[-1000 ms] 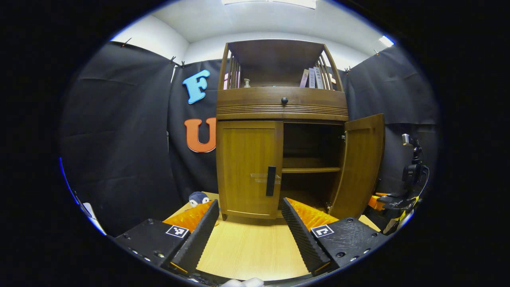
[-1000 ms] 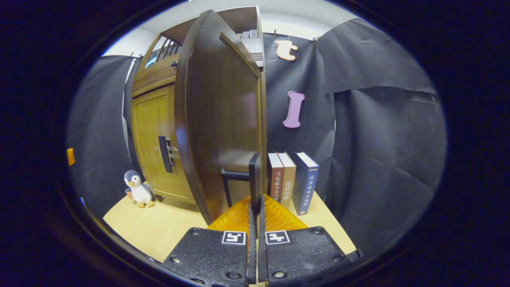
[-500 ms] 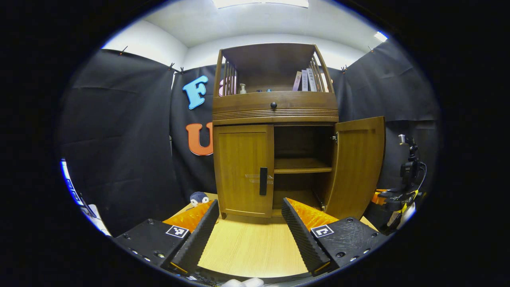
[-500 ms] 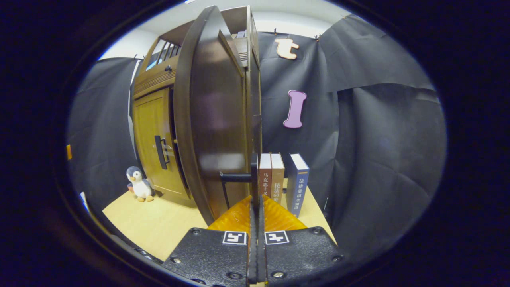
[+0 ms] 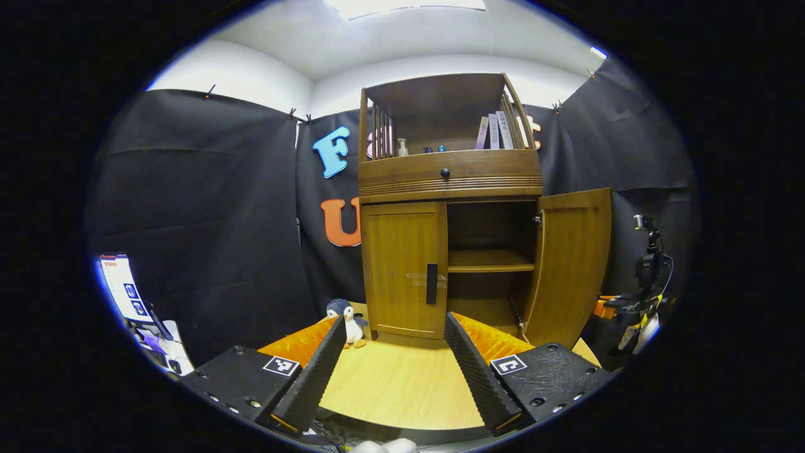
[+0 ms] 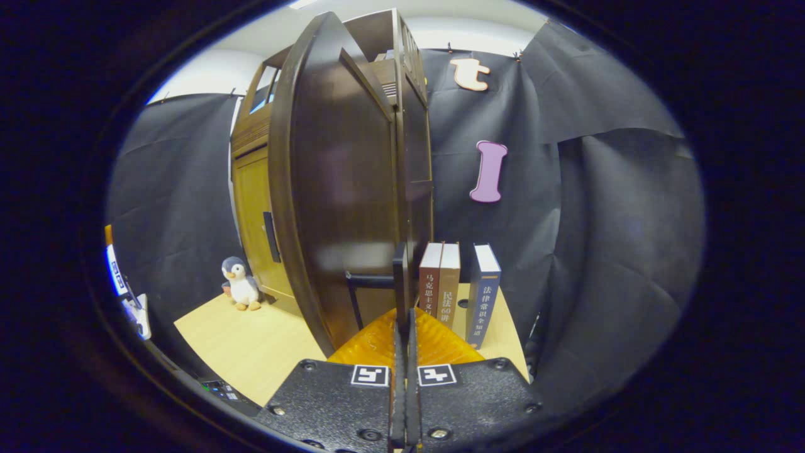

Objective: Open the right door of the double-door shoe cabinet with the right hand, and open the left door with the left hand.

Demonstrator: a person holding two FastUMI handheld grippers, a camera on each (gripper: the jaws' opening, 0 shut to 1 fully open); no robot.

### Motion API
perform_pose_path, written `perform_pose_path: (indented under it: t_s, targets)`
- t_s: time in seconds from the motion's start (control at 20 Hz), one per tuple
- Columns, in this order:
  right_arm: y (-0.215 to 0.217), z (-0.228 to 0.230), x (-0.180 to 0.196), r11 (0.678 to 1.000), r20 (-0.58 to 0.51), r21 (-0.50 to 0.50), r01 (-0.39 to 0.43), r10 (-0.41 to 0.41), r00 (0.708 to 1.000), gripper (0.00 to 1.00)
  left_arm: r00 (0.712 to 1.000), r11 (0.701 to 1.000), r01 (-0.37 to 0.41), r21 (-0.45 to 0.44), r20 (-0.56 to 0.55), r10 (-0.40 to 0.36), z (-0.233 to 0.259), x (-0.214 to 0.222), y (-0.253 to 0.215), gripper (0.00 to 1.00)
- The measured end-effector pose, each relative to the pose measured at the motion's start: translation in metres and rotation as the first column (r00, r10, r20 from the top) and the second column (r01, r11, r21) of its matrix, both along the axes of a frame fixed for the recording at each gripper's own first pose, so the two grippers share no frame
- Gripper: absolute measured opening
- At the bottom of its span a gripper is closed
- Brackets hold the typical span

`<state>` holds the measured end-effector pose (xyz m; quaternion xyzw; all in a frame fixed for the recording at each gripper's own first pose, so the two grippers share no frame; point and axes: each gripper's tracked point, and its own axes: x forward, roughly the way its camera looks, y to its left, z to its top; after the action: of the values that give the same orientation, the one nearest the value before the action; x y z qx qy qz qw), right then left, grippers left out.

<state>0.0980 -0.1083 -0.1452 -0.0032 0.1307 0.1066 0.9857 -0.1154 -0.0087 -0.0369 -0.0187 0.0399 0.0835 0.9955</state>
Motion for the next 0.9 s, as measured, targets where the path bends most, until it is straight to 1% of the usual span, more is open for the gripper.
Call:
perform_pose_path:
  t_s: [0.05,0.1,0.3,0.35,0.45,0.6,0.7,0.75,0.85,0.9]
  targets:
    - [-0.001,-0.001,0.0,1.0,-0.008,0.006,0.0,0.0,1.0,0.04,1.0,1.0,-0.001,0.007,0.002,0.001,0.0,0.0,0.002,1.0]
    - [-0.001,0.0,-0.001,1.0,-0.017,0.013,0.001,0.0,1.0,0.04,1.0,1.0,0.002,0.01,0.006,-0.002,0.0,0.001,0.005,0.94]
    - [0.001,0.002,-0.003,0.999,-0.012,0.005,0.049,-0.049,0.999,0.04,0.999,0.999,0.044,-0.012,0.022,-0.043,-0.004,0.014,0.015,0.96]
    - [0.001,0.007,-0.005,0.998,0.009,0.022,0.065,-0.065,0.998,0.04,0.998,0.998,0.06,-0.014,0.02,-0.06,-0.005,0.02,0.019,0.96]
    - [-0.006,0.016,-0.009,0.993,0.031,0.043,0.107,-0.108,0.994,0.07,0.996,0.996,0.089,-0.01,0.013,-0.089,-0.007,0.031,0.032,0.96]
    - [-0.02,0.033,-0.02,0.982,0.049,0.054,0.183,-0.186,0.981,0.5,0.99,0.99,0.139,0.014,0.018,-0.139,-0.007,0.047,0.049,0.96]
    - [-0.022,0.035,-0.032,0.971,0.047,0.039,0.236,-0.237,0.97,0.7,0.984,0.984,0.176,0.025,0.03,-0.177,-0.007,0.06,0.059,0.96]
    - [-0.023,0.041,-0.04,0.964,0.061,0.037,0.263,-0.265,0.962,0.74,0.98,0.981,0.194,0.025,0.036,-0.194,-0.008,0.066,0.063,0.96]
    - [-0.027,0.055,-0.059,0.943,0.094,0.015,0.331,-0.331,0.939,0.79,0.973,0.973,0.229,0.016,0.038,-0.23,-0.013,0.078,0.069,0.96]
    - [-0.025,0.065,-0.072,0.935,0.112,0.011,0.355,-0.354,0.928,0.86,0.969,0.969,0.245,0.014,0.039,-0.246,-0.016,0.083,0.073,0.96]
